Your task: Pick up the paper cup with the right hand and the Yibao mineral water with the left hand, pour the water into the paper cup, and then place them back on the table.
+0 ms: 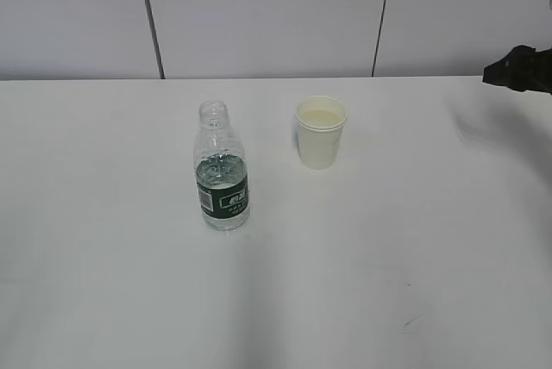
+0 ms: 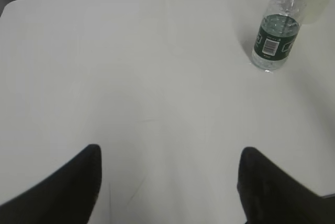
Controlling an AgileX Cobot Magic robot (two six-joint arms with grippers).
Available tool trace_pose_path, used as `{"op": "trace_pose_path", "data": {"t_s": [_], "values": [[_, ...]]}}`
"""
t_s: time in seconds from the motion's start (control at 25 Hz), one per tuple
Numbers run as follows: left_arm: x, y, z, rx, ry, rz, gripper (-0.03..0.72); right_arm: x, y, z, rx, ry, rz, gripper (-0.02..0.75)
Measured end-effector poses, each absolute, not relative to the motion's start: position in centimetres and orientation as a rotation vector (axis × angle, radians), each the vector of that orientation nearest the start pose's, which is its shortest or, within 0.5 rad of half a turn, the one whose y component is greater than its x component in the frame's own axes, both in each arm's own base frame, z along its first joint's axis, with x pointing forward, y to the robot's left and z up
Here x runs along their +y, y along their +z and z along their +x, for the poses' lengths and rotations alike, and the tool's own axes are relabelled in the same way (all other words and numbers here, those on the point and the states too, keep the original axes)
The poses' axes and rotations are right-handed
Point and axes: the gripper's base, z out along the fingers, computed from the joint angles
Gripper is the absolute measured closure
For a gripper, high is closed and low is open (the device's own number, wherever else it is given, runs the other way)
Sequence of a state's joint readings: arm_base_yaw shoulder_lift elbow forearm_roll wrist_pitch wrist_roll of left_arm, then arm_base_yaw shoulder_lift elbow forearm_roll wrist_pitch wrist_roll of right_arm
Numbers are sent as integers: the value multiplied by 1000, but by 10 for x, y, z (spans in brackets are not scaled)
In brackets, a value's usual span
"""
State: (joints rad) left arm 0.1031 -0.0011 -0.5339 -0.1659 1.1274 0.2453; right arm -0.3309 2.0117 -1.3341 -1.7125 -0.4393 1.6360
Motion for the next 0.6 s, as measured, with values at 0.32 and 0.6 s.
{"op": "trace_pose_path", "data": {"t_s": [0.32, 0.6], "values": [[-15, 282, -11, 2058, 14, 165, 189, -102, 169, 401, 2171, -13, 248, 146], [-15, 282, -11, 2057, 12, 165, 189, -64, 198, 370, 2402, -175, 163, 146]]}}
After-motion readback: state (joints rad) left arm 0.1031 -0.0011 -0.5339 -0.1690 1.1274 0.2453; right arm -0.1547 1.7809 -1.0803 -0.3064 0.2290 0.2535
